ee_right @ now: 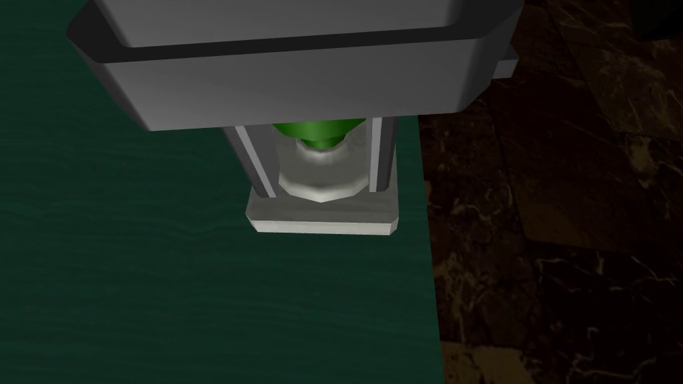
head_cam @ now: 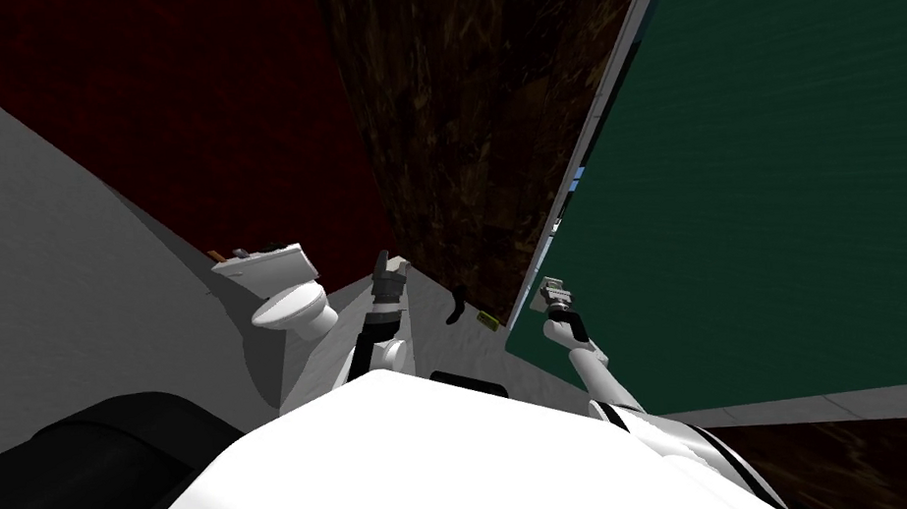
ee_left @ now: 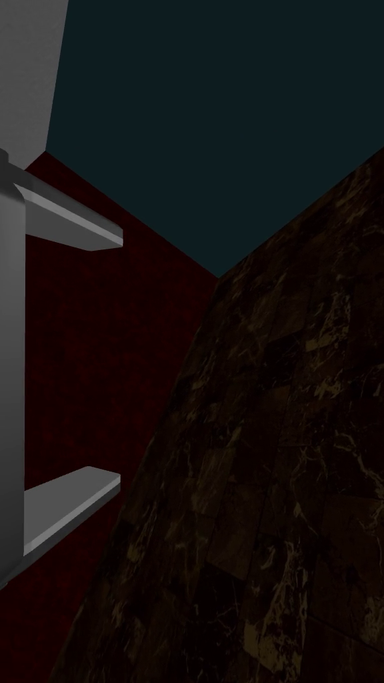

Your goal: Pull the door open

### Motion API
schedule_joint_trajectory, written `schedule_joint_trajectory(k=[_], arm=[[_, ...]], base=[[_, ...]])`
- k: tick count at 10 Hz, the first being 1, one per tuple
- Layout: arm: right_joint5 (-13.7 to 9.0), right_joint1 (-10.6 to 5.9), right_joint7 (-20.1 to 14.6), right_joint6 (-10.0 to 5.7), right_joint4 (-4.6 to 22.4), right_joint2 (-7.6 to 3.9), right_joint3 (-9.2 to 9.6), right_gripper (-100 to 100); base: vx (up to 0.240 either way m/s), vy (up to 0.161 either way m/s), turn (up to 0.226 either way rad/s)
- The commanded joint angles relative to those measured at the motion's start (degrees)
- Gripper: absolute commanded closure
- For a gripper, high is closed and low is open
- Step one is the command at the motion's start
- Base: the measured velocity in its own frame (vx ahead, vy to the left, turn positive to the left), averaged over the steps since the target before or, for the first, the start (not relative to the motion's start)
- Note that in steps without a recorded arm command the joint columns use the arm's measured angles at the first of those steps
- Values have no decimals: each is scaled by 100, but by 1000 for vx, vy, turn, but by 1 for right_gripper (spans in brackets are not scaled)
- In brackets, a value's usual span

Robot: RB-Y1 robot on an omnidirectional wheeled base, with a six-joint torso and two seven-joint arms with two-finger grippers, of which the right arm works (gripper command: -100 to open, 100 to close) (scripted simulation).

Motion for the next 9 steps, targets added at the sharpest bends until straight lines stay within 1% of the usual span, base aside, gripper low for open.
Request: schedule_joint_trajectory(k=[1, 3, 4, 5, 8, 9], arm=[[-43, 35, -198, -6, 108, 7, 47, 100], [-118, 49, -415, 0, 94, -6, 52, 100], [-85, -12, -318, -76, 76, -20, 35, 100], [-67, 11, -434, -59, 28, -47, 138, 100], [-30, 57, -595, -28, -16, -89, 311, 100], [-30, 57, -595, -28, -17, -89, 311, 100]], base=[[-32, -18, 41], [-32, -23, 45], [-18, -10, 10], [-127, -12, 108], [-223, -70, 108], [-183, -14, 51]])
